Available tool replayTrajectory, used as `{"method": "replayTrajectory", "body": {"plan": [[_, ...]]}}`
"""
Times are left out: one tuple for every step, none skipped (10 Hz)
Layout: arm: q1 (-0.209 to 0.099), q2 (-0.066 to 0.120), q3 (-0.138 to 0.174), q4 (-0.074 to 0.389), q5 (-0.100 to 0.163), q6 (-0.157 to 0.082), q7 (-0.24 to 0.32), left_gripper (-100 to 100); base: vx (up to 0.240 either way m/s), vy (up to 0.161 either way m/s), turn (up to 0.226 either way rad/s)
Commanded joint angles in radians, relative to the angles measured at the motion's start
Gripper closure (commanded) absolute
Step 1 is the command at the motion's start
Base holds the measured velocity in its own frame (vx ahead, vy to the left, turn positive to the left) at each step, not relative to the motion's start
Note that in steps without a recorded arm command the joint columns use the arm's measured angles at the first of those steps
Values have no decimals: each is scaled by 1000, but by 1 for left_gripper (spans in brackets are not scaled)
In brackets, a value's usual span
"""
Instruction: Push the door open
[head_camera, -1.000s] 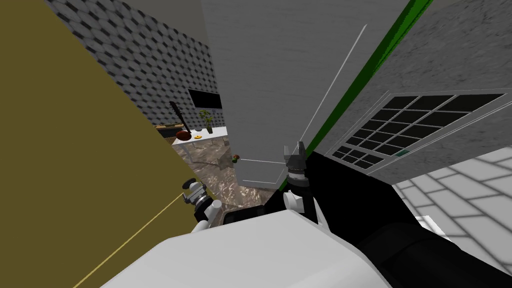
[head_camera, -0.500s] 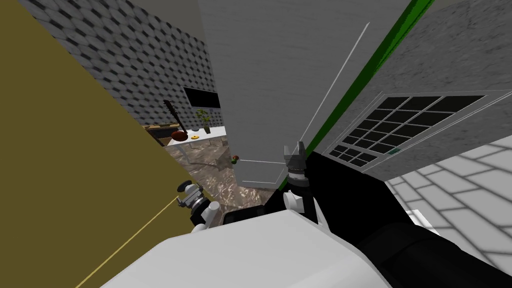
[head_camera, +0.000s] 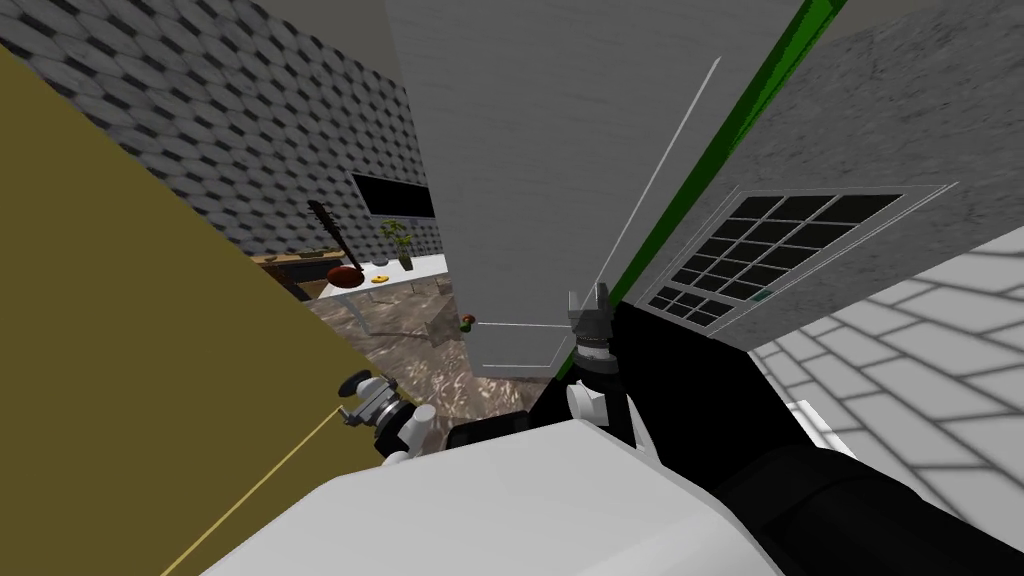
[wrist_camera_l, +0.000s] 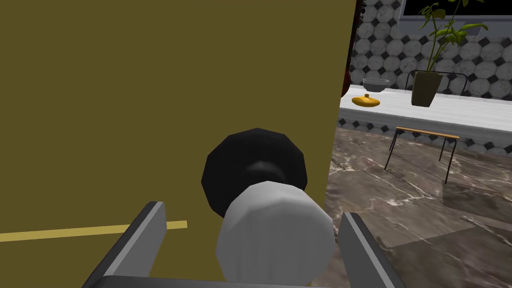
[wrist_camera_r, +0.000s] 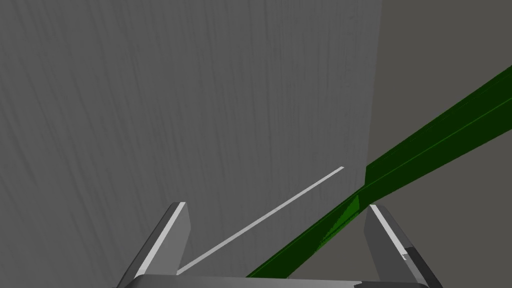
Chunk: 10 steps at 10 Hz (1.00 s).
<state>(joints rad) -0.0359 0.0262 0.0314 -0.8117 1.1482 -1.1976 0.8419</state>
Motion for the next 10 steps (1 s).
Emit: {"method": "replayTrajectory", "body": {"plan": [[-20, 12, 17, 34, 4, -30, 12, 100, 29, 30, 26], [-17, 9, 32, 30, 17, -41, 6, 100, 25, 27, -107], [-17, 9, 32, 30, 17, -41, 6, 100, 27, 24, -66], [-15, 5, 48, 27, 29, -51, -1, 100, 46, 27, -114], [-12, 1, 64, 24, 41, -61, -8, 100, 58, 48, -159], [-12, 1, 64, 24, 41, -61, -8, 100, 42, 41, -56], [-9, -4, 78, 21, 52, -71, -14, 100, 45, 39, -85], [-9, -4, 78, 21, 52, -71, -14, 100, 33, 32, -36], [-9, -4, 78, 21, 52, -71, -14, 100, 12, 16, 9], [-6, -8, 92, 19, 63, -80, -20, 100, 26, 28, -90]]}}
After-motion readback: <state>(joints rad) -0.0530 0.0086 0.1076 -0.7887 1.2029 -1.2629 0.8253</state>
